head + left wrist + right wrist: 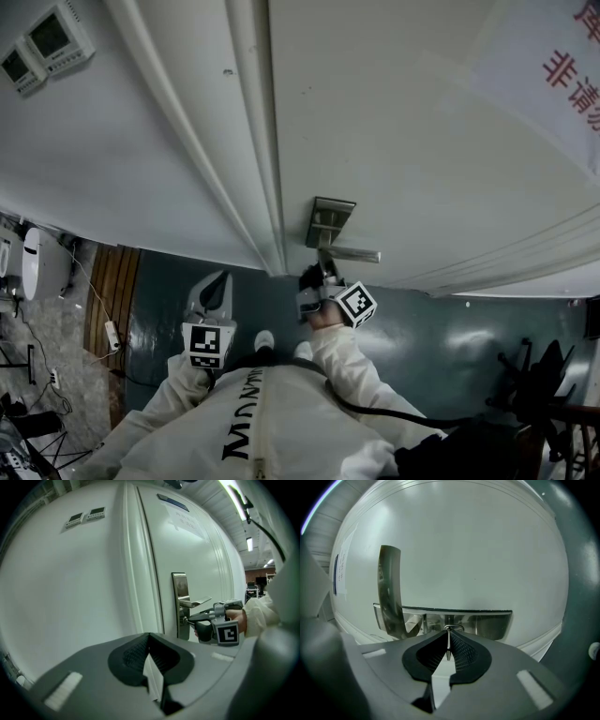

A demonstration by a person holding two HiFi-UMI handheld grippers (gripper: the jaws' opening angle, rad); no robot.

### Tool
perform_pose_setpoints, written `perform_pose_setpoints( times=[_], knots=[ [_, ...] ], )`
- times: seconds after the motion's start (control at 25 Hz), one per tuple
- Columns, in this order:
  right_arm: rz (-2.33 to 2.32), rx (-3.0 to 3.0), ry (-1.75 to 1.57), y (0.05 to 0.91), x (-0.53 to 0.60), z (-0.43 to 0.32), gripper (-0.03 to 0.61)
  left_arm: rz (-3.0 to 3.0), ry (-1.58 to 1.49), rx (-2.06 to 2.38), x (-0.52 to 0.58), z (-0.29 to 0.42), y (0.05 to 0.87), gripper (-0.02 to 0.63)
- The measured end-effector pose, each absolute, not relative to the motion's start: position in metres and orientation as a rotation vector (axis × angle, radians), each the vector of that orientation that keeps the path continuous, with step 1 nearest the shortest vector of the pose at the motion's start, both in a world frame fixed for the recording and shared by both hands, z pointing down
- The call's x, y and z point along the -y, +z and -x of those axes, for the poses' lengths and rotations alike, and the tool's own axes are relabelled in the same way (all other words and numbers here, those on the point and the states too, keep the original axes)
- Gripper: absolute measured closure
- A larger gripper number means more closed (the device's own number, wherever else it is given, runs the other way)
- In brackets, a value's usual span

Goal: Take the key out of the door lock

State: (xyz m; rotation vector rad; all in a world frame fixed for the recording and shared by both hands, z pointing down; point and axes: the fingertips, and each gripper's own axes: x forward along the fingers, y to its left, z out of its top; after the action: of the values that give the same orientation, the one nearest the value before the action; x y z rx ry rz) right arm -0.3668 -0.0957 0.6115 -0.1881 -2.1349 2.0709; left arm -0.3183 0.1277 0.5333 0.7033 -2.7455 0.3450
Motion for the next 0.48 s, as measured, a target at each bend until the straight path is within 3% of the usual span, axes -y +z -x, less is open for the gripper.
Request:
perform_pose_setpoints(
  times=[0.48],
  knots=[
    [0.233,2.156,2.042,0.612,0.092,0.344,0.557,-0.713,0.339,2.744,-0.128,0.311,0.535,0.614]
  ],
)
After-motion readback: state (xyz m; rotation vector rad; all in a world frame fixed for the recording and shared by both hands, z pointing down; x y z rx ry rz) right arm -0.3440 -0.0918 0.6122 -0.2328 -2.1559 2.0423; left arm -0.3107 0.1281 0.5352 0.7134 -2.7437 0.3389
